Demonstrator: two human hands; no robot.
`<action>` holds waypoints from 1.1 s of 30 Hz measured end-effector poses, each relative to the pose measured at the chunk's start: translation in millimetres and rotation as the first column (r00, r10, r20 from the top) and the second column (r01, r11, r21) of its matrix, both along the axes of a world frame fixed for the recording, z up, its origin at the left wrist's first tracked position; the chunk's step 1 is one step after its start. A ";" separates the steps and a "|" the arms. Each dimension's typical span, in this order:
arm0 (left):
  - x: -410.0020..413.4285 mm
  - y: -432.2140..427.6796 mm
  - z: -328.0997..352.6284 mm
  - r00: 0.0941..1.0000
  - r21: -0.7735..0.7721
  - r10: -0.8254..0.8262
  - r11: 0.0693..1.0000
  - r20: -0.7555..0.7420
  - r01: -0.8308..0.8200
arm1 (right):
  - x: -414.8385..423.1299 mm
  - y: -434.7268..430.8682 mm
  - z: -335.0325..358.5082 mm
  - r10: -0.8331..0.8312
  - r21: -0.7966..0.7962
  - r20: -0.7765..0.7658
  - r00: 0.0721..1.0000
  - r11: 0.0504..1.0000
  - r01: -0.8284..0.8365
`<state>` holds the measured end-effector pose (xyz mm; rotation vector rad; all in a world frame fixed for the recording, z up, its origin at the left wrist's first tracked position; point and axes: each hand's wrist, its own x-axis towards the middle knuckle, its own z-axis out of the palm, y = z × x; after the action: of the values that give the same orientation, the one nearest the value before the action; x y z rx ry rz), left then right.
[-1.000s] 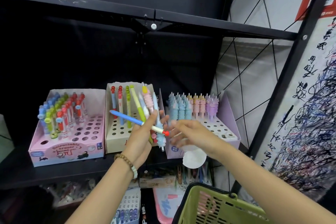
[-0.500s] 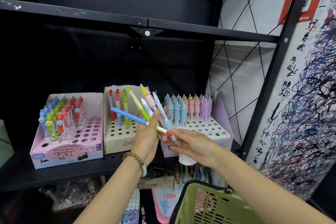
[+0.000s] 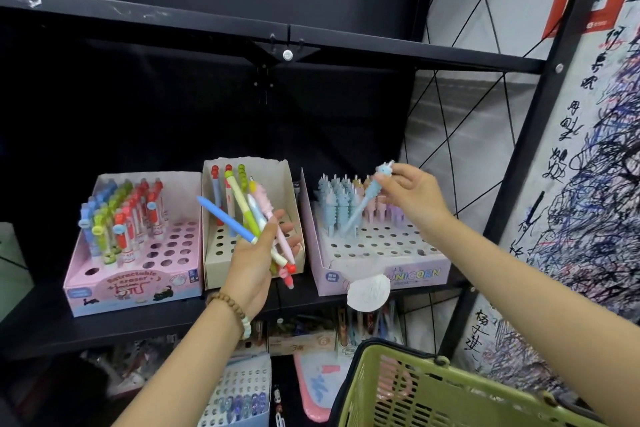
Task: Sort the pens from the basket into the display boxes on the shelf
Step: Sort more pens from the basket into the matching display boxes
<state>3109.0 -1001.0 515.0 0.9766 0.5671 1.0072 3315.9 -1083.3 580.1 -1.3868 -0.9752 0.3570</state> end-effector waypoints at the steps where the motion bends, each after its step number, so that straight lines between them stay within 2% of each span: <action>1: 0.1 0.2 -1.0 1.000 0.002 0.001 1.000 0.007 -0.002 | -0.6 4.1 -0.4 0.023 -0.015 0.012 1.000 1.000 -0.023; 8: -0.2 2.5 -7.3 0.999 0.012 -0.020 1.000 0.025 0.019 | -9.2 26.2 -8.0 0.039 -0.100 0.126 0.991 0.995 -0.027; 16: 2.5 1.8 -10.2 0.998 0.081 -0.046 0.995 -0.051 0.050 | -10.4 49.3 -20.6 0.046 -0.207 0.139 0.989 0.978 -0.016; 21: 4.9 1.2 -13.8 0.993 0.086 -0.053 0.994 -0.110 0.062 | -13.4 56.8 -32.1 0.080 -0.370 0.342 0.936 0.927 0.056; 23: 4.4 0.5 -14.5 0.994 0.076 -0.060 0.995 -0.092 0.067 | -16.7 57.6 -40.0 0.069 -0.369 0.388 0.919 0.926 0.086; 27: 0.2 0.7 -14.8 0.991 0.093 -0.069 0.992 -0.118 0.081 | -13.0 49.0 -34.7 0.075 -0.348 0.316 0.946 0.937 0.042; 29: -1.1 -0.5 -13.6 0.986 0.111 -0.090 0.988 -0.137 0.106 | -11.5 41.0 -27.0 -0.005 -0.237 0.331 0.943 0.968 0.088; 30: -0.4 -2.1 -12.4 0.982 0.127 -0.112 0.983 -0.153 0.131 | -12.2 35.9 -22.8 -0.004 -0.181 0.292 0.956 0.982 0.060; 32: 4.6 -7.9 -9.5 0.967 0.158 -0.174 0.966 -0.185 0.204 | -14.3 26.3 -17.3 0.151 -0.161 0.095 0.984 0.978 -0.135; 33: 9.0 -11.6 -7.8 0.960 0.168 -0.209 0.956 -0.187 0.241 | -15.3 21.0 -15.7 0.254 -0.172 -0.017 0.967 0.952 -0.253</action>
<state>3117.9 -1012.6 507.2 1.2750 0.4902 0.7878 3300.5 -1062.3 564.4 -1.4202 -1.1518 0.6435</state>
